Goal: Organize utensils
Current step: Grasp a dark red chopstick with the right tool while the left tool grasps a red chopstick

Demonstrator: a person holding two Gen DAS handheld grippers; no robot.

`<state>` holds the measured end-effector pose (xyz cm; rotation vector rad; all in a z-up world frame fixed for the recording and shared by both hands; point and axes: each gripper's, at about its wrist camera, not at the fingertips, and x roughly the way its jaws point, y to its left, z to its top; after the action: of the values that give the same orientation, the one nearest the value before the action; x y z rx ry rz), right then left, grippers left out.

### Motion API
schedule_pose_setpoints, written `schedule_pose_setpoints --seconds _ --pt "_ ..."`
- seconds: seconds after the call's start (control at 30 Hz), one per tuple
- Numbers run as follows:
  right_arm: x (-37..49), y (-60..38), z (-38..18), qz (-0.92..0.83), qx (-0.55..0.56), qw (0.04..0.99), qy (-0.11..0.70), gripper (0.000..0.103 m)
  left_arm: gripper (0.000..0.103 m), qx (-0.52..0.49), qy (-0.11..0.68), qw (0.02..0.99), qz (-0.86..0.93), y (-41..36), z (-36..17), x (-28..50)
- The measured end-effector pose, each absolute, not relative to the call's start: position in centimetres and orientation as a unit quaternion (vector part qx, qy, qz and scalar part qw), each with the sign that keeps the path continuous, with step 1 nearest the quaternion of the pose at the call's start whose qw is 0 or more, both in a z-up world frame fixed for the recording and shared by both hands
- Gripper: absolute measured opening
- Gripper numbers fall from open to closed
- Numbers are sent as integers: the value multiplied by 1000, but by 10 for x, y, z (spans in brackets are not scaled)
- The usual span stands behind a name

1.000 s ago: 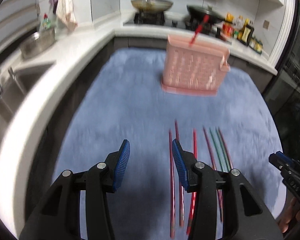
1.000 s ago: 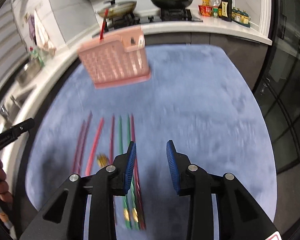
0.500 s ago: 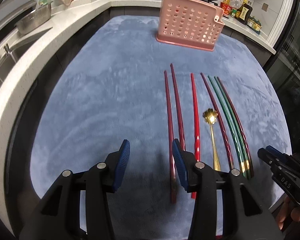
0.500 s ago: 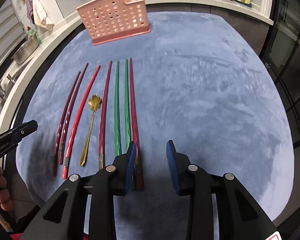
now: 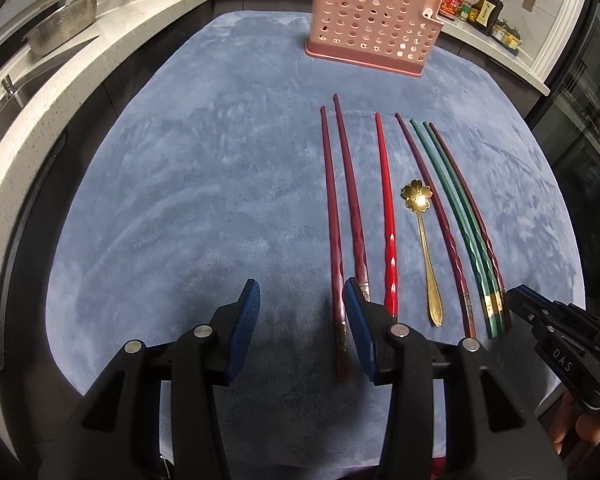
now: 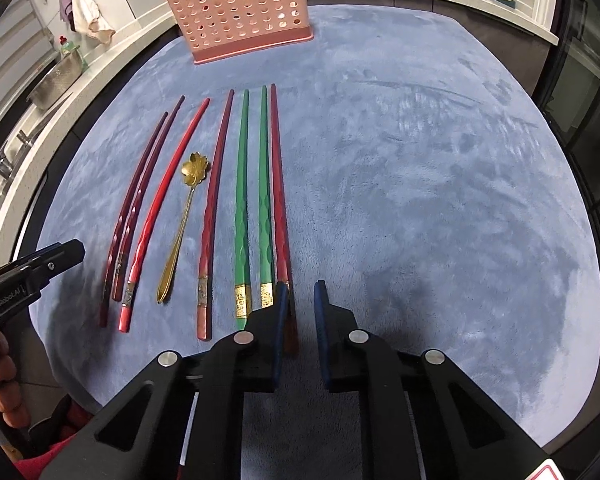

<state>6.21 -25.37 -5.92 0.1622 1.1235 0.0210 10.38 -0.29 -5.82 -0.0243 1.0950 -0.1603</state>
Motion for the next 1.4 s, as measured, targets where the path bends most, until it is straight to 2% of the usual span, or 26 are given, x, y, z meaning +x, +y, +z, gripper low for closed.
schedule_pose_setpoints --seconds 1.2,1.4 --pt "64 -247 -70 21 74 837 542 12 42 -13 559 823 -101 -12 -87 100" --pt "63 -247 -70 20 73 837 542 12 38 -15 559 823 -103 -11 -87 97"
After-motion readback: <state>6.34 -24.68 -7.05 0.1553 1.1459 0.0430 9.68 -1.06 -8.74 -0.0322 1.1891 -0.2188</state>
